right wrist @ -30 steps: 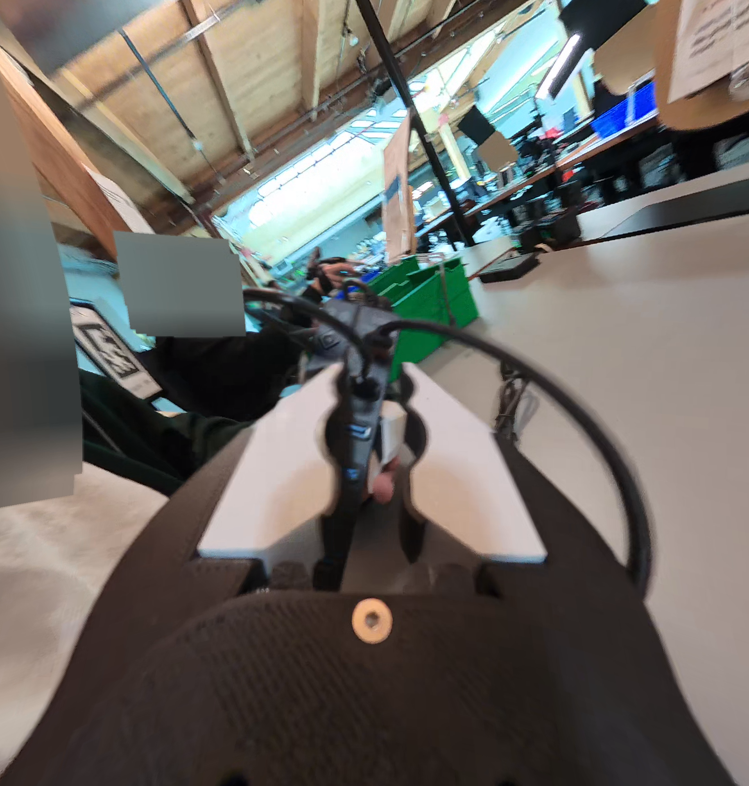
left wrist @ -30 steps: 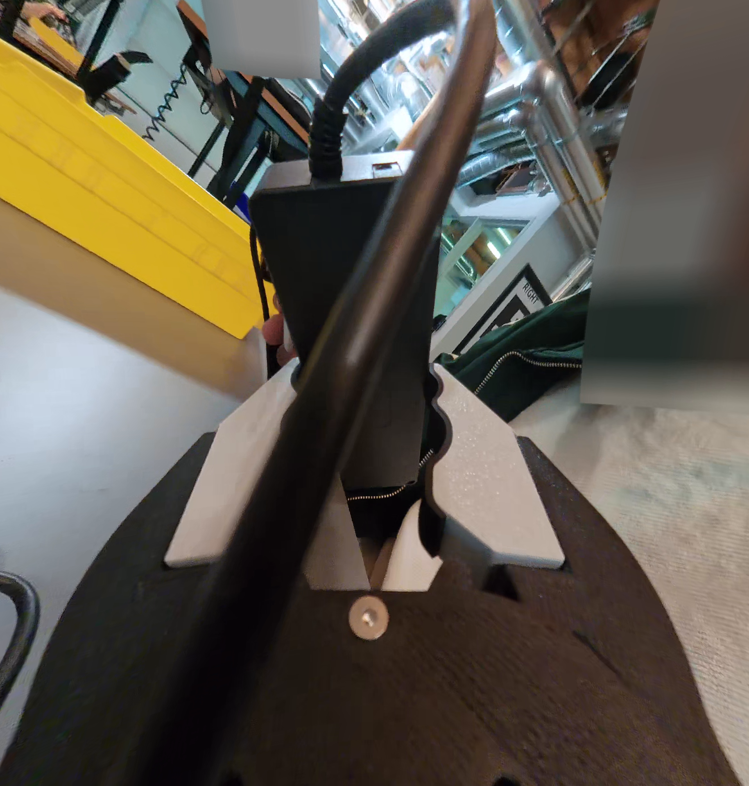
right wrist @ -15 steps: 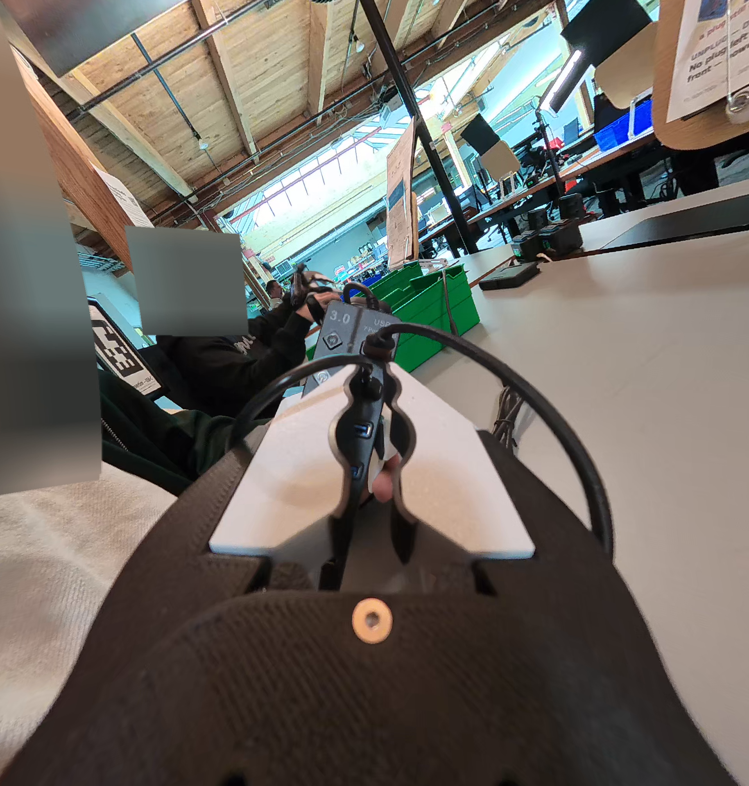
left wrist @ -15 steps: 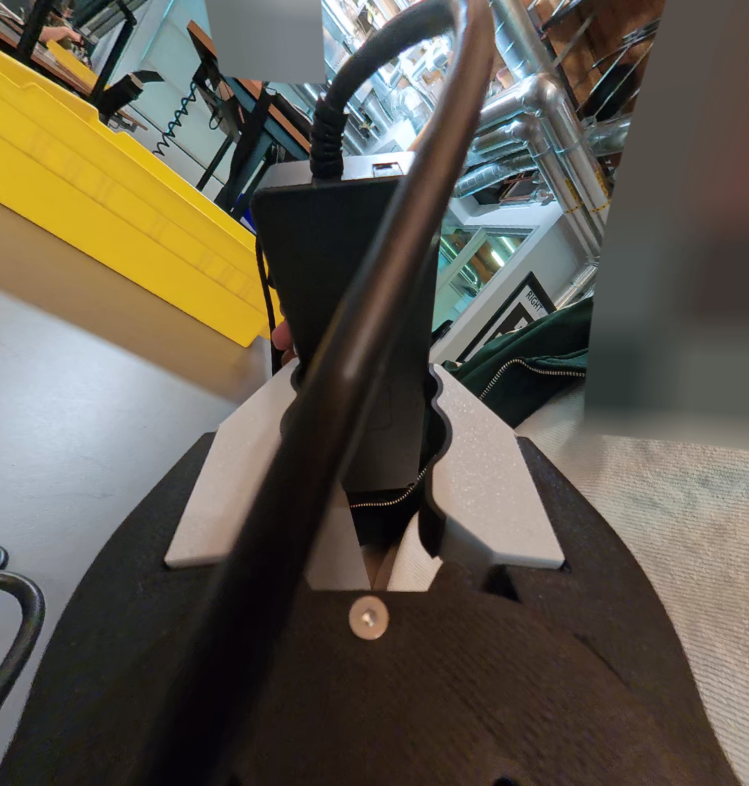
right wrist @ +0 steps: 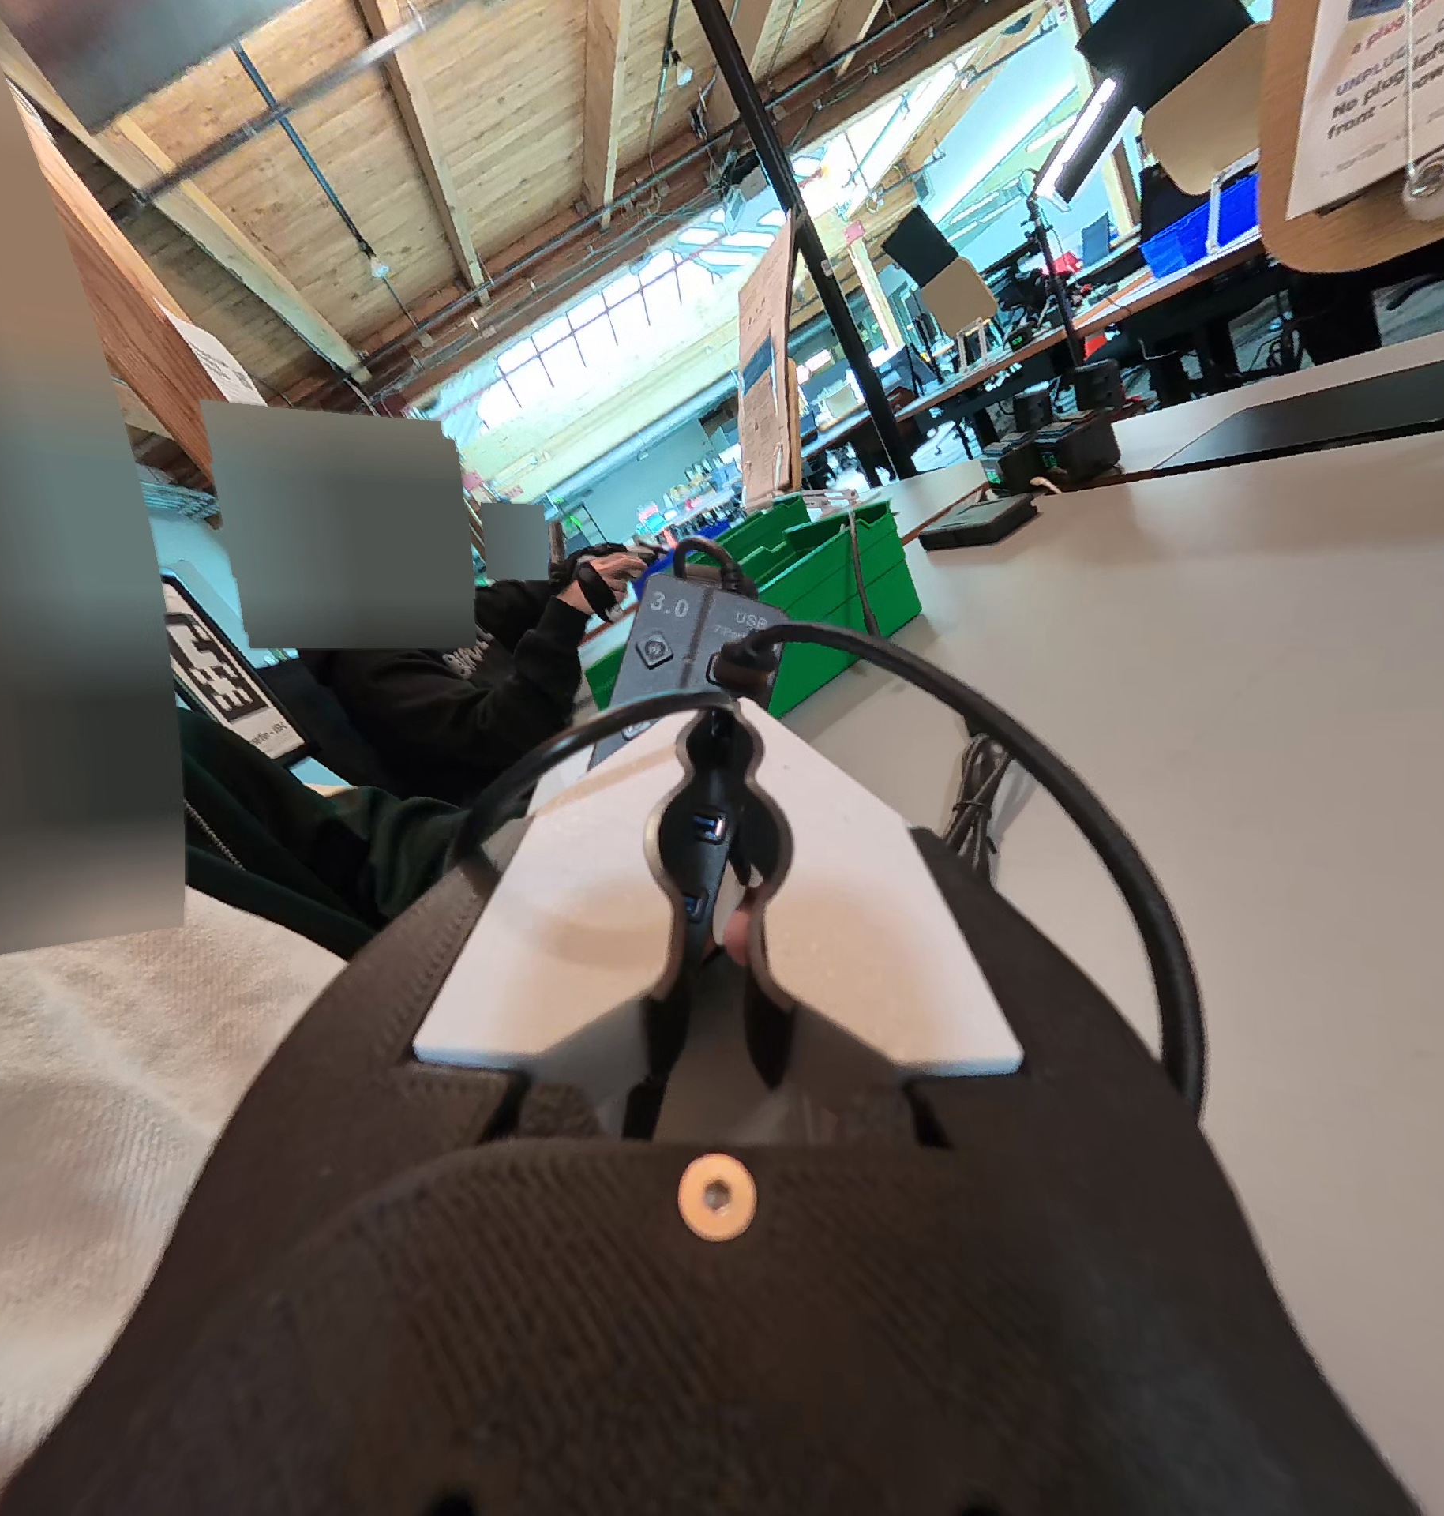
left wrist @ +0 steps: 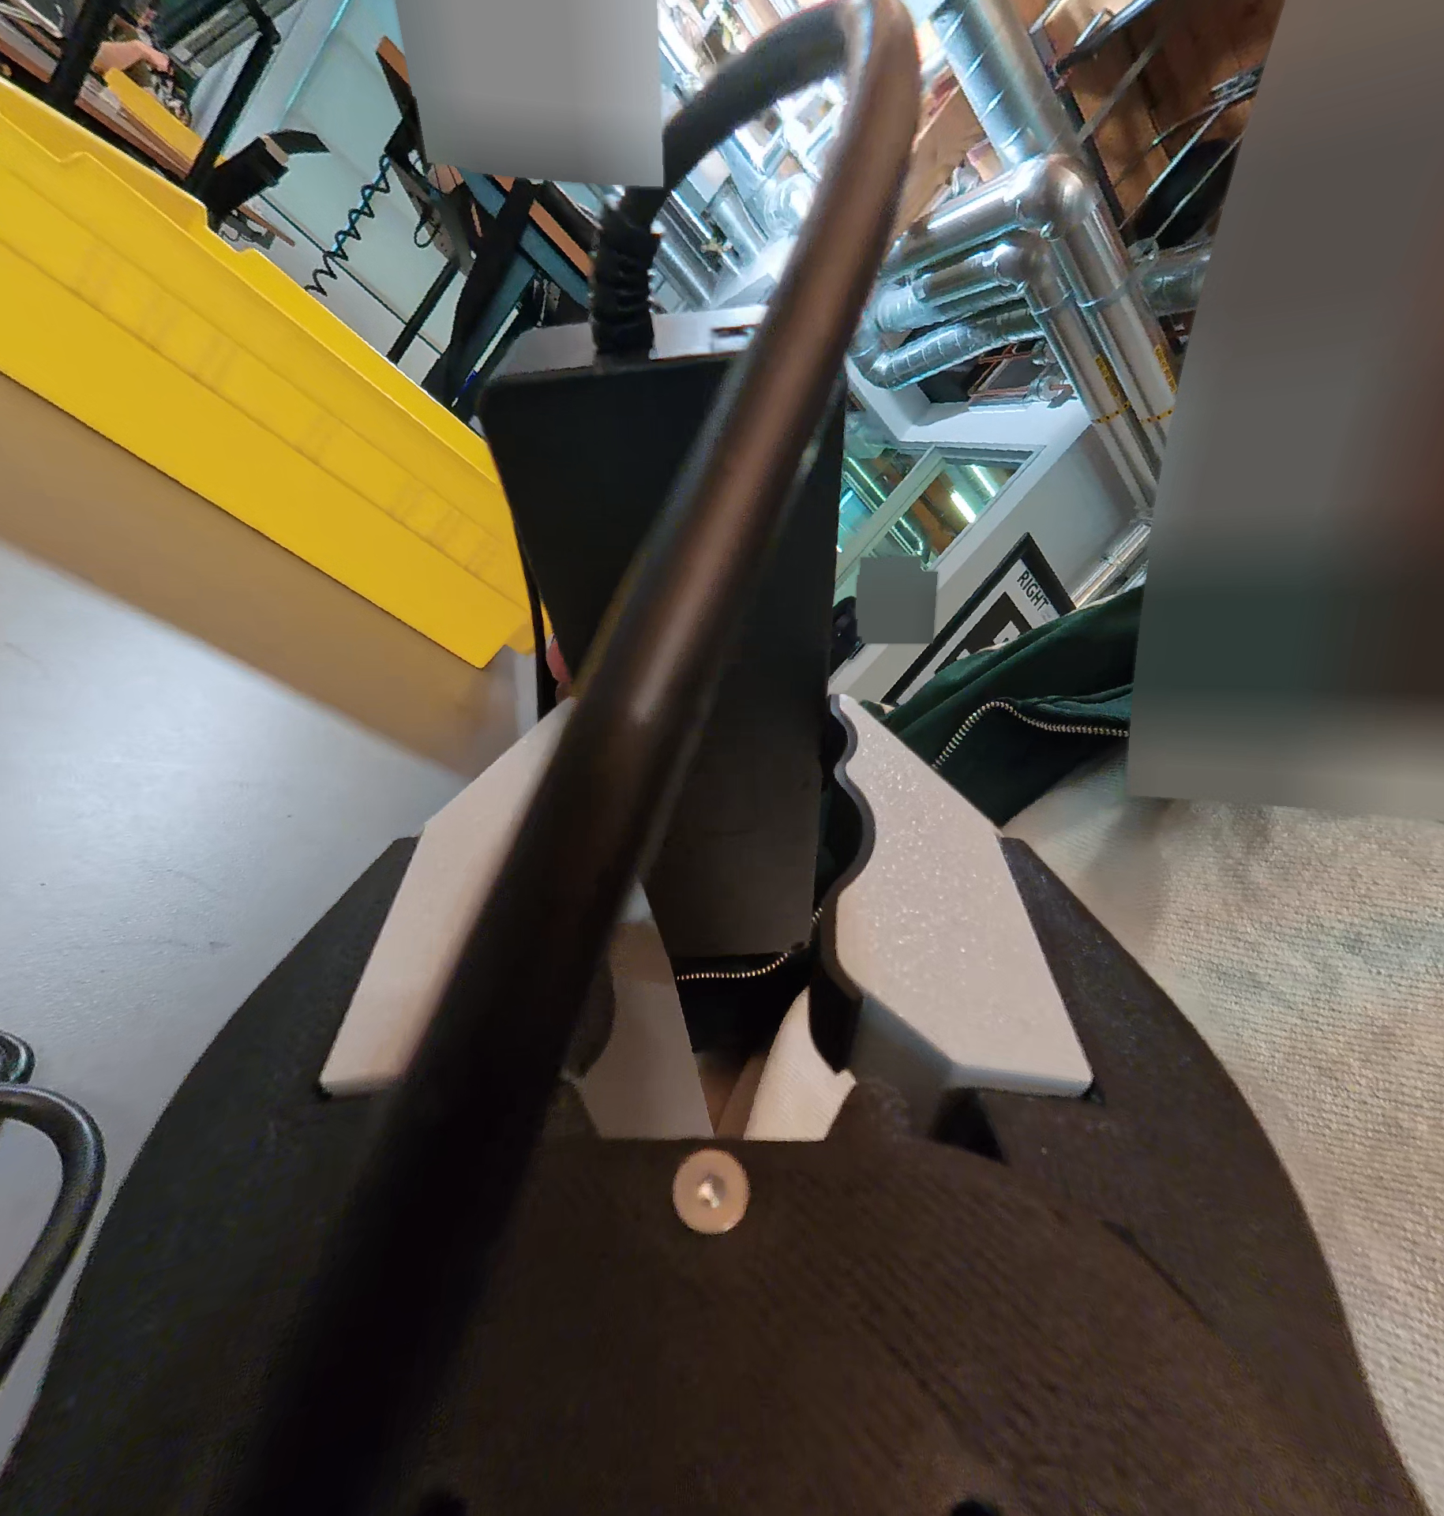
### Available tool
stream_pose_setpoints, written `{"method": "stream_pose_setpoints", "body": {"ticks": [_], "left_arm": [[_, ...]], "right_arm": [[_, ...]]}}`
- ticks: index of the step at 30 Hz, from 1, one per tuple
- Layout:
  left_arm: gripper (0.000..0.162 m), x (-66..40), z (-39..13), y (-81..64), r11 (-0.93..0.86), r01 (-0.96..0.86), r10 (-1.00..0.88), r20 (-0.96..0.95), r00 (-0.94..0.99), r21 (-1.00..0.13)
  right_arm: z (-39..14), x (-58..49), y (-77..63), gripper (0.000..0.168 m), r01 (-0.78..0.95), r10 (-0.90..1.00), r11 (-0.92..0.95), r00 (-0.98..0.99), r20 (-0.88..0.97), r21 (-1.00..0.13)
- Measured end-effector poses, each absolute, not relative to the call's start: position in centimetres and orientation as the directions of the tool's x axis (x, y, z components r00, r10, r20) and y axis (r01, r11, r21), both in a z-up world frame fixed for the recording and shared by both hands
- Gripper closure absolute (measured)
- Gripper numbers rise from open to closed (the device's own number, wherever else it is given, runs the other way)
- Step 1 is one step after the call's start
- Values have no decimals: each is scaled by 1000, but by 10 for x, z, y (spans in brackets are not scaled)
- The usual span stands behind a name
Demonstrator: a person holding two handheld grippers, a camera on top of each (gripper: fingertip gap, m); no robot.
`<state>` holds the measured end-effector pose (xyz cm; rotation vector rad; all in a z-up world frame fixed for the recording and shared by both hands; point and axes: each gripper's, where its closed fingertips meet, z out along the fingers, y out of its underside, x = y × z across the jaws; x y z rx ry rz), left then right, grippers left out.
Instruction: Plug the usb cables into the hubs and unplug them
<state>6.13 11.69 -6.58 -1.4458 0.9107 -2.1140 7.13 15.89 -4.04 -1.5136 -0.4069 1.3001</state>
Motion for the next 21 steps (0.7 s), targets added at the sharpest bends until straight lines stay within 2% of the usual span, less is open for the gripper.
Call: {"method": "stream_pose_setpoints", "body": {"ticks": [1, 21], "left_arm": [[109, 62, -66, 119, -702, -16, -660, 660, -359, -712], [109, 62, -71, 121, -689, -34, -676, 659, -329, -724]], "right_arm": [[-40, 71, 158, 168, -342, 792, -383, 356, -495, -858], [-41, 66, 156, 167, -328, 796, -361, 379, -472, -873]]}}
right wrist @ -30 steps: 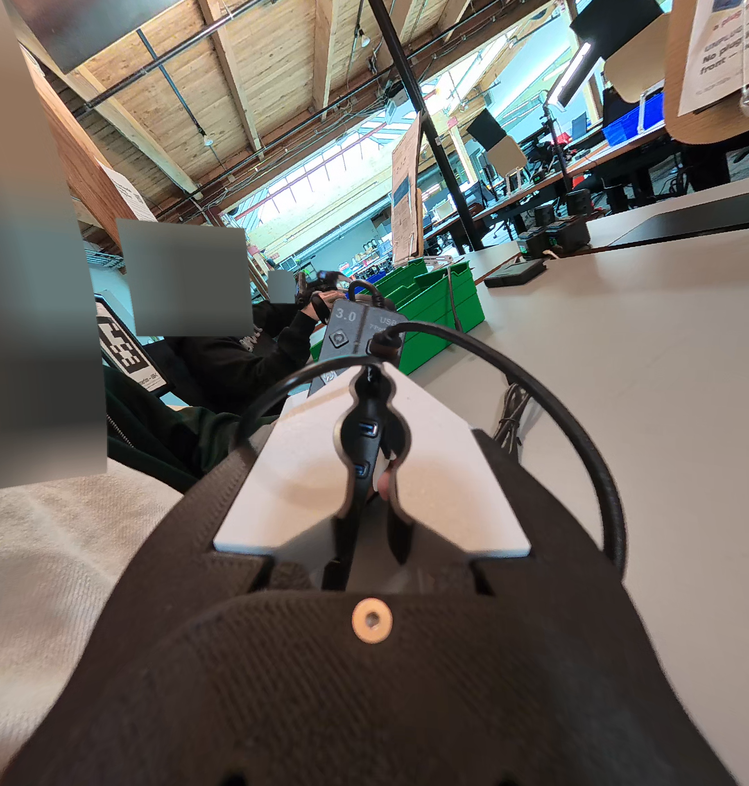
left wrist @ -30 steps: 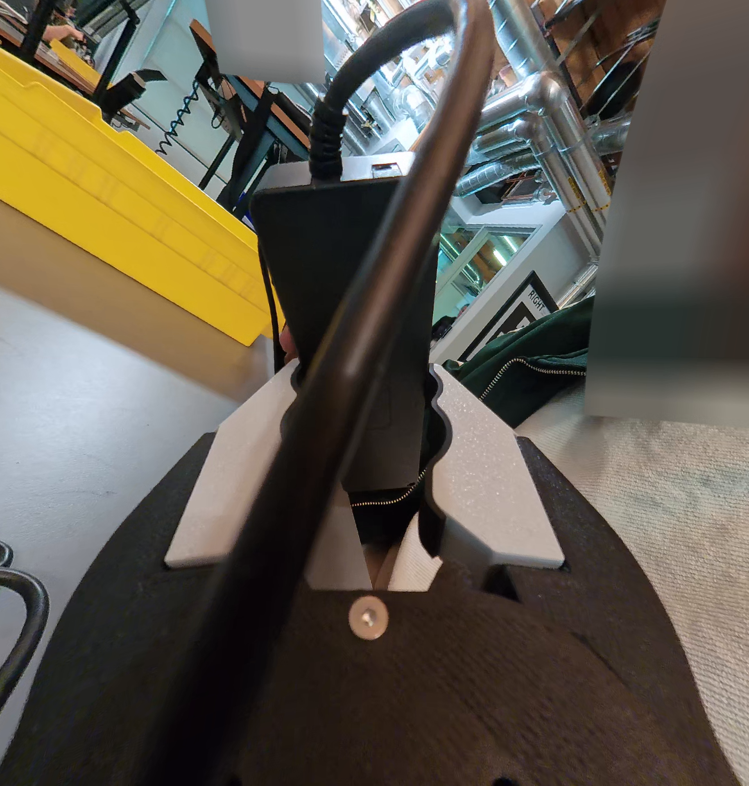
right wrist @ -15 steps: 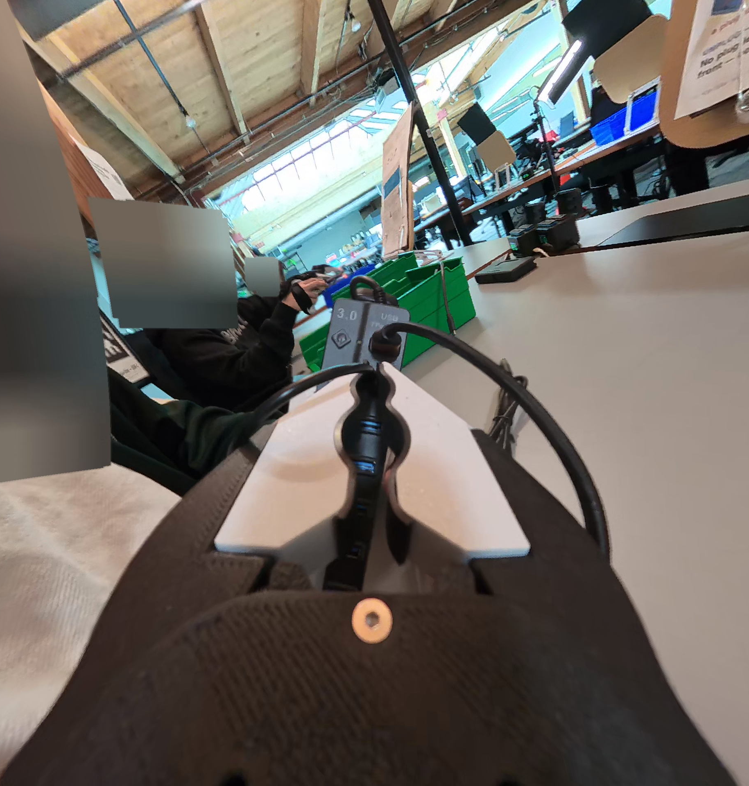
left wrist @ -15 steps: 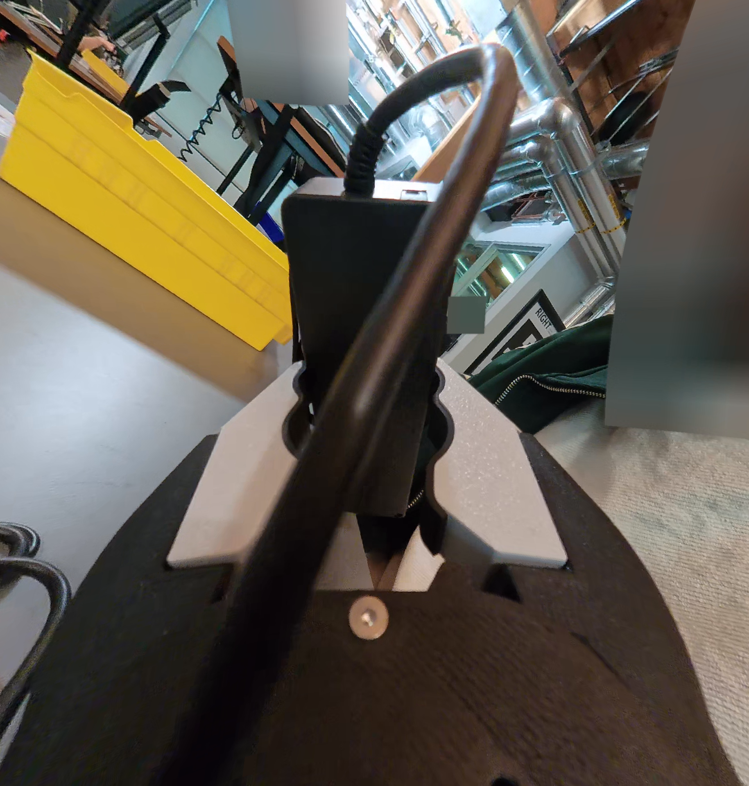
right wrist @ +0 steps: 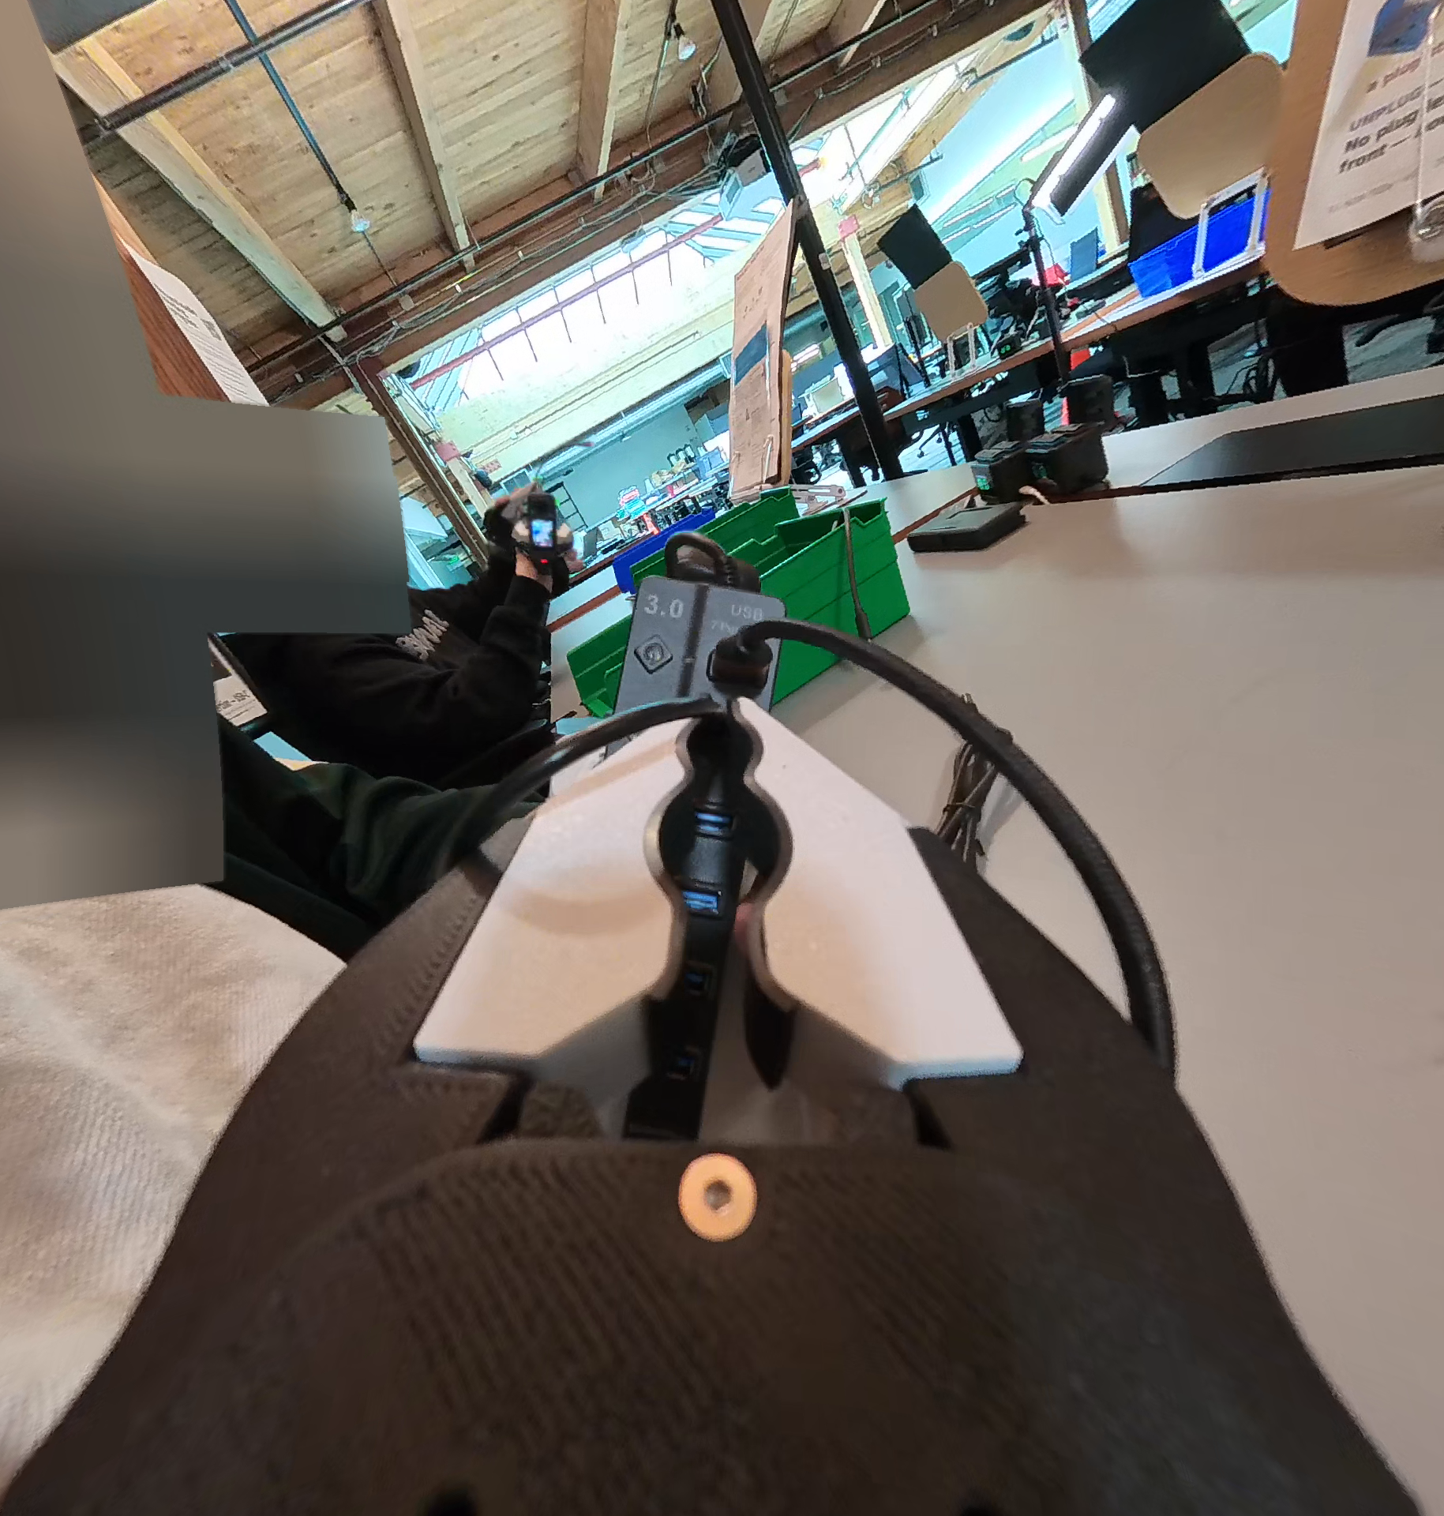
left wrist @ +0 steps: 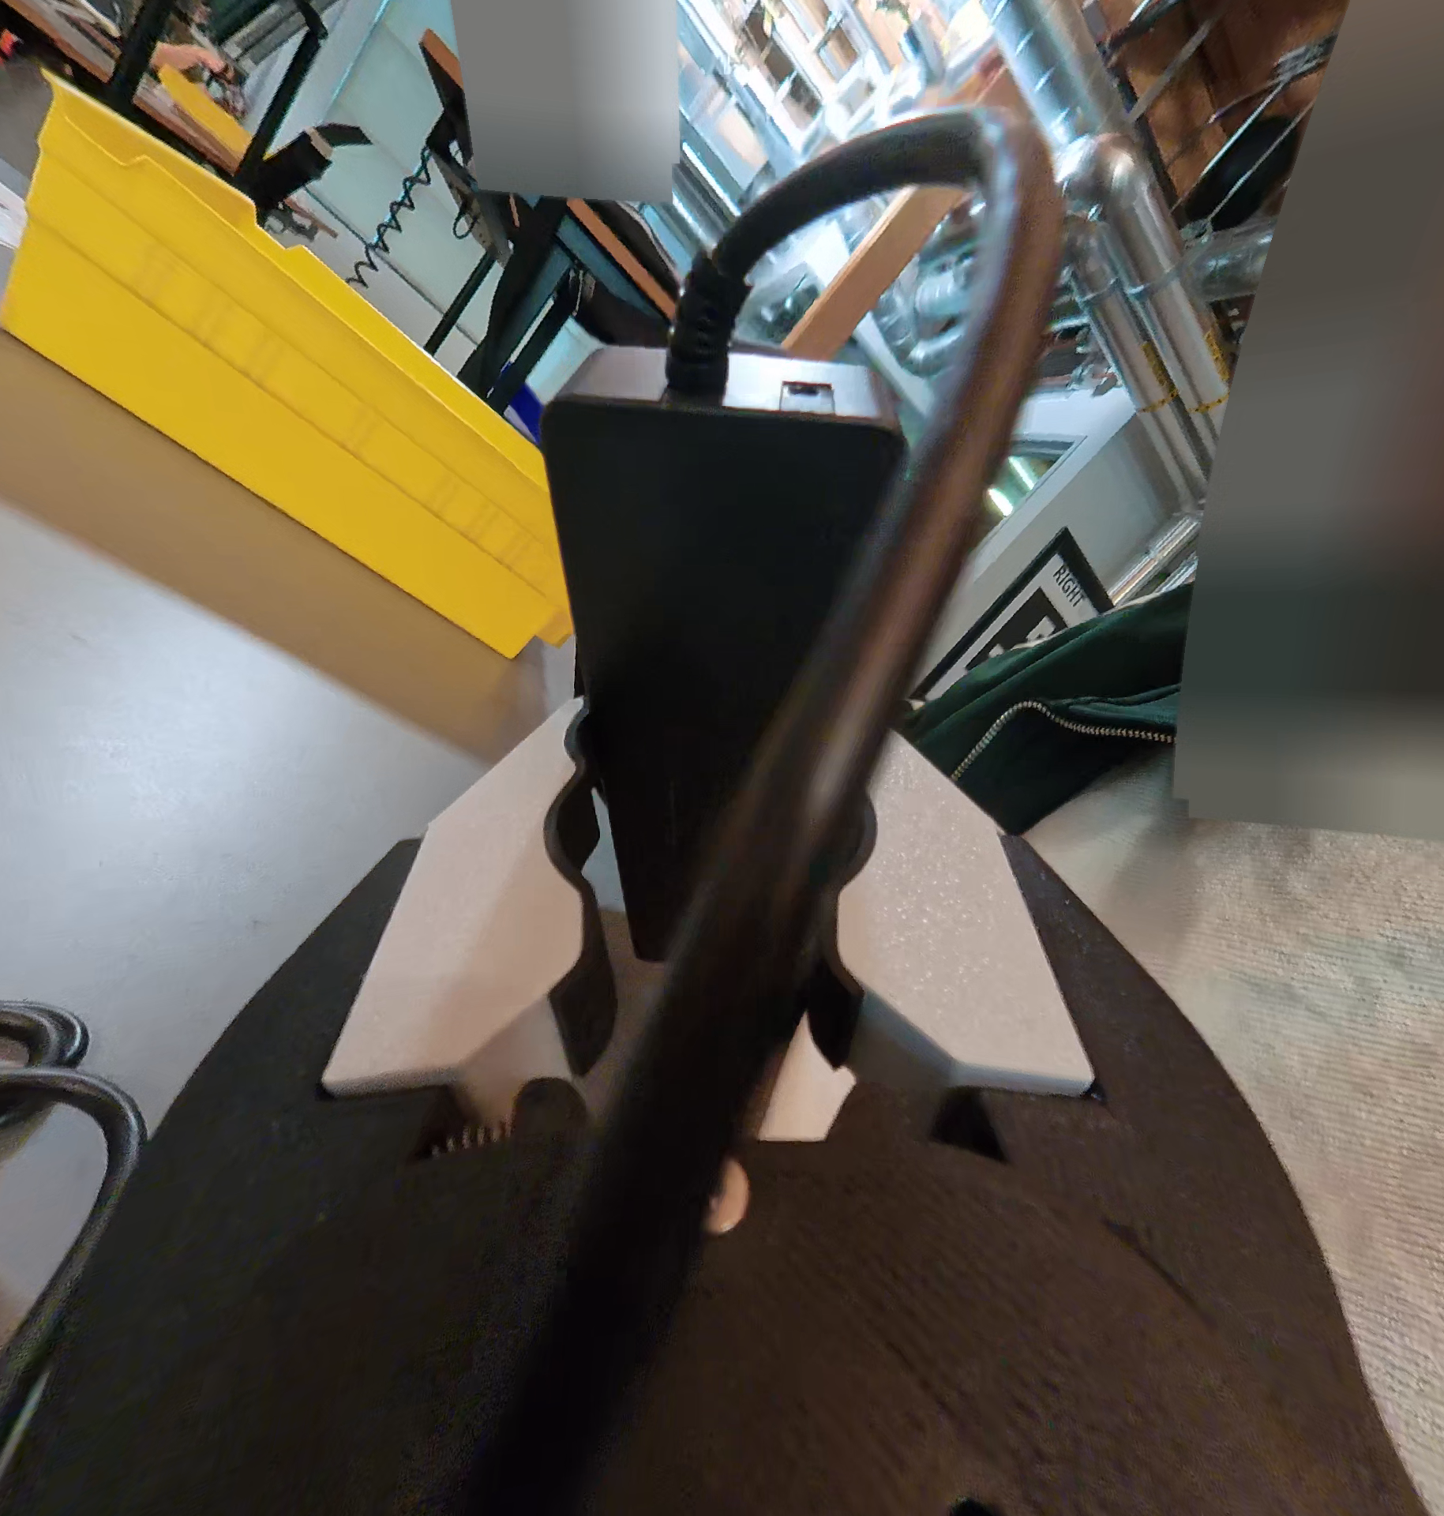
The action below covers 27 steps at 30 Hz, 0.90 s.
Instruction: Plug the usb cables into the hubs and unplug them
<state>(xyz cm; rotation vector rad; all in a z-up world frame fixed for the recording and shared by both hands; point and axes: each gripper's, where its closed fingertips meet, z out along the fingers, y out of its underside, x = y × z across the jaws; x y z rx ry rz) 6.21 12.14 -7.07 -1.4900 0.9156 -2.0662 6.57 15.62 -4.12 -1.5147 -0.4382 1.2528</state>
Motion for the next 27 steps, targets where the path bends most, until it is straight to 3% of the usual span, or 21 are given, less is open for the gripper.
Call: {"method": "stream_pose_setpoints", "body": {"ticks": [15, 21, 27], "left_arm": [[109, 70, -77, 109, -662, -91, -689, 651, -318, -744], [110, 64, -64, 134, -773, 37, -609, 724, -325, -634], [111, 55, -57, 150, -811, 112, -573, 743, -346, -574]], "right_arm": [[-46, 61, 155, 166, -241, 791, -348, 443, -422, -906], [-42, 74, 160, 166, -391, 764, -422, 332, -553, -818], [-44, 74, 162, 165, -396, 759, -426, 333, -560, -813]]}}
